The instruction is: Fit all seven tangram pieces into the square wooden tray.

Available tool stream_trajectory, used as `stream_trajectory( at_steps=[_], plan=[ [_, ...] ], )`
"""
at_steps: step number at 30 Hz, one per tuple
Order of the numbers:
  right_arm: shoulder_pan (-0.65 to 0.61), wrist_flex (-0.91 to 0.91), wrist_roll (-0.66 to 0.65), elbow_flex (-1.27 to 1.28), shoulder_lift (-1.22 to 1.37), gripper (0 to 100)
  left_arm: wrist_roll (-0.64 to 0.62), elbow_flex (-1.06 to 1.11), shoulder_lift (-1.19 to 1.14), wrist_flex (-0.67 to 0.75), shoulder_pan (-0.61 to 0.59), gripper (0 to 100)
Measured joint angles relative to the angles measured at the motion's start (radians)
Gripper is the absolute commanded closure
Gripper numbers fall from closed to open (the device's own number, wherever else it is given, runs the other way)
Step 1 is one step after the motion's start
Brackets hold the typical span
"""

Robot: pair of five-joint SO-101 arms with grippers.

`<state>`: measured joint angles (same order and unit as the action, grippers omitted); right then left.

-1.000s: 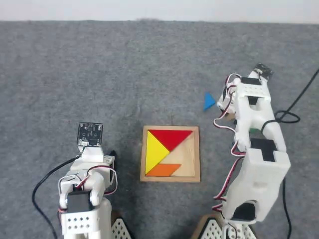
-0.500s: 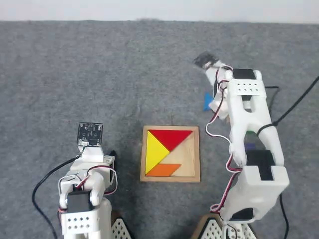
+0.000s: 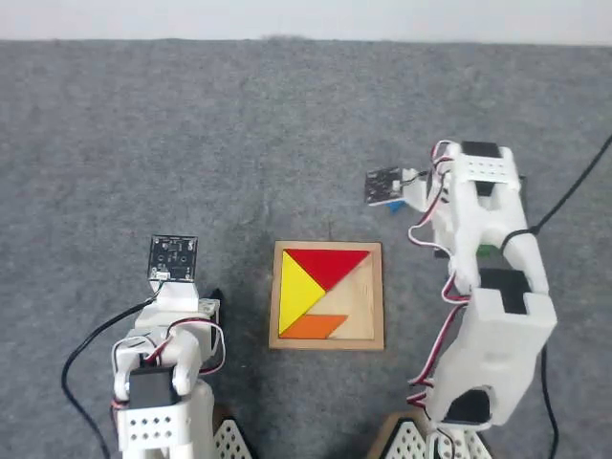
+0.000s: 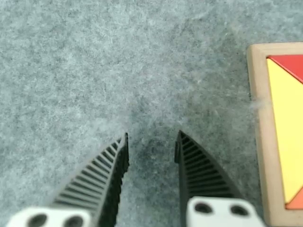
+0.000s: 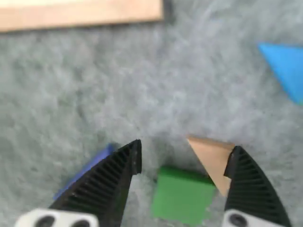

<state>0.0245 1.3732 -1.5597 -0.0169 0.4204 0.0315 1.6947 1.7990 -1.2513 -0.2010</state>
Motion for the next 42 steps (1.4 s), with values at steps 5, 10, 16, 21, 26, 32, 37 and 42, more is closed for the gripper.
stream_trajectory(
  at_steps=[5, 10, 16, 21, 26, 32, 37, 42],
  plan=[
    [0.028, -0.002, -0.025, -0.097, 0.087, 70.2, 0.000, 0.000, 0.000, 0.000, 0.000, 85],
    [0.026, 0.002, -0.044, -0.183, 0.181, 70.2, 0.000, 0.000, 0.000, 0.000, 0.000, 85],
    [0.028, 0.005, -0.048, -0.238, 0.219, 76.2, 0.000, 0.000, 0.000, 0.000, 0.000, 85],
    [0.032, 0.029, -0.046, -0.258, 0.219, 79.3, 0.000, 0.000, 0.000, 0.000, 0.000, 85],
    [0.031, 0.032, 0.074, -0.261, 0.221, 79.8, 0.000, 0.000, 0.000, 0.000, 0.000, 85],
    [-0.020, 0.032, 0.342, -0.261, 0.221, 82.6, 0.000, 0.000, 0.000, 0.000, 0.000, 85],
    [-0.080, 0.032, 0.591, -0.261, 0.221, 83.4, 0.000, 0.000, 0.000, 0.000, 0.000, 85],
    [-0.115, 0.034, 0.806, -0.264, 0.221, 88.4, 0.000, 0.000, 0.000, 0.000, 0.000, 85]
  ],
)
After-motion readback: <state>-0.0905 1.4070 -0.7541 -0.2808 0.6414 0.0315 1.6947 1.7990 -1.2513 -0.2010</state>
